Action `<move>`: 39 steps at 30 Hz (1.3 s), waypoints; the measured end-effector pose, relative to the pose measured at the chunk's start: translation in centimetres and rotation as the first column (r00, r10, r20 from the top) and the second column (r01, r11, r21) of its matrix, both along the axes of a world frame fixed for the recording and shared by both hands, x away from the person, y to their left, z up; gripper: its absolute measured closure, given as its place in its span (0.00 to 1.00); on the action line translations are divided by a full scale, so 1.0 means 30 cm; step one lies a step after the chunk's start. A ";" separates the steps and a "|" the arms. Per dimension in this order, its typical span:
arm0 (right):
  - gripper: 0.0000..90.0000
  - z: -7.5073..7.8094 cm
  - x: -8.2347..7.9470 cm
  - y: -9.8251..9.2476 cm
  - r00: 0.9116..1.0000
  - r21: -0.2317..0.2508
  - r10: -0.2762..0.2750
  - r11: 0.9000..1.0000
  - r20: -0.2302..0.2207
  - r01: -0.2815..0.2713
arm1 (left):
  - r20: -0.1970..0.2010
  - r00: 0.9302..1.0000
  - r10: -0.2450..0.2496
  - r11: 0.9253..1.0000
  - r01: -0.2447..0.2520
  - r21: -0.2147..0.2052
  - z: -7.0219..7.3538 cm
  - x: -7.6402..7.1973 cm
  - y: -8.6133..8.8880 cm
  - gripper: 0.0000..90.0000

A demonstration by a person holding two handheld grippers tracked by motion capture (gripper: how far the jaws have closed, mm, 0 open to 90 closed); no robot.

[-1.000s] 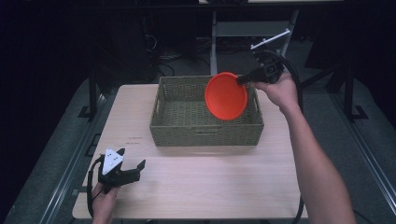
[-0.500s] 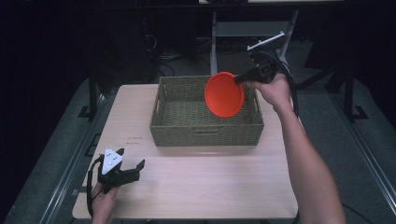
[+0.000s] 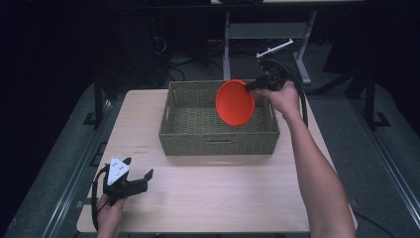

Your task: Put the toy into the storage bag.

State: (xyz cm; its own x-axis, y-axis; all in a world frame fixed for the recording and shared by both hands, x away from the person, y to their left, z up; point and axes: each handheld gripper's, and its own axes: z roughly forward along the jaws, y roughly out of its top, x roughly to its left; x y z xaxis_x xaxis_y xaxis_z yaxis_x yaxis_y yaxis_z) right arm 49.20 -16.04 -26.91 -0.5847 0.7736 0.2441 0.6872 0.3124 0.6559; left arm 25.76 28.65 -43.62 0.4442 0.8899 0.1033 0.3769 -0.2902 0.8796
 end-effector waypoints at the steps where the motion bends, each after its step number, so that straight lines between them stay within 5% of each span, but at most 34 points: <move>1: 0.91 -0.003 0.002 0.001 1.000 -0.001 0.000 1.000 -0.002 0.000 | 0.000 1.000 -0.003 1.000 0.003 0.002 0.000 0.001 0.000 0.14; 39: 0.90 -0.148 0.046 0.064 0.997 -0.052 0.006 0.999 -0.082 -0.010 | -0.001 1.000 0.001 1.000 -0.001 0.004 0.002 -0.001 0.003 0.14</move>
State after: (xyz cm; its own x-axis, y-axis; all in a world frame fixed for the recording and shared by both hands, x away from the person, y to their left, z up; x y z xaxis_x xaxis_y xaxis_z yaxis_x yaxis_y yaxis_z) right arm 50.57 -14.12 -31.36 -0.5709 0.7817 0.2508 0.7350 0.3505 0.5805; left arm 25.71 28.75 -43.57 0.4436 0.8899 0.1061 0.3781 -0.2932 0.8781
